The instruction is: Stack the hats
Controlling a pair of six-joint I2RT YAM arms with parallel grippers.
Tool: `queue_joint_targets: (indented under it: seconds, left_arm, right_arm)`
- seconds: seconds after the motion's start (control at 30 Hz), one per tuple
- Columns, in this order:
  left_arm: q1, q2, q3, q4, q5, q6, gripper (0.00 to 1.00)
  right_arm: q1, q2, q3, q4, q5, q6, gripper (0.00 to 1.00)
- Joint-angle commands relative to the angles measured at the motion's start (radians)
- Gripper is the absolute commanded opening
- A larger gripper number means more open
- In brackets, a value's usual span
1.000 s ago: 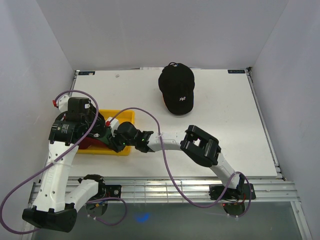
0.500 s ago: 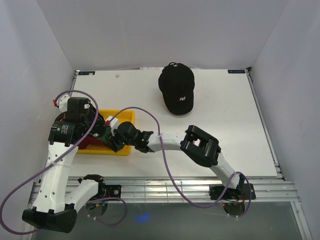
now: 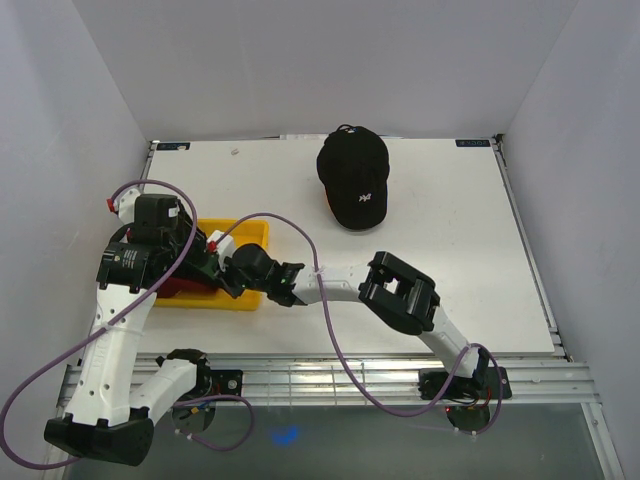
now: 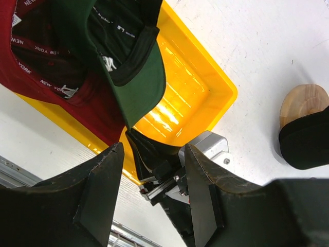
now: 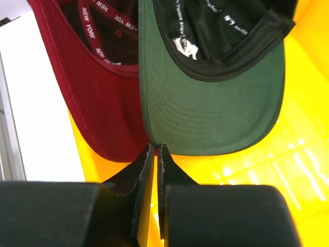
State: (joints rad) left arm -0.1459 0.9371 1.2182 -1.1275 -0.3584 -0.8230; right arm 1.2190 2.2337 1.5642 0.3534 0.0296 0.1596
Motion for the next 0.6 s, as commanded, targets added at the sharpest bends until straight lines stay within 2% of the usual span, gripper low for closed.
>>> queue_joint_targets:
  seconds: [0.0, 0.3, 0.57]
  left_arm:
    - [0.005, -0.017, -0.002, 0.014, -0.002, 0.010, 0.61]
    - [0.003, -0.029, 0.001, 0.037, -0.002, 0.018, 0.61]
    - [0.003, -0.024, -0.019, 0.084, 0.009, 0.048, 0.61]
  right_arm:
    - [0.001, -0.052, 0.025, 0.038, 0.067, -0.026, 0.08]
    - [-0.001, -0.242, -0.107, 0.025, 0.154, -0.048, 0.08]
    - [-0.071, -0.402, -0.199, -0.024, 0.078, 0.092, 0.08]
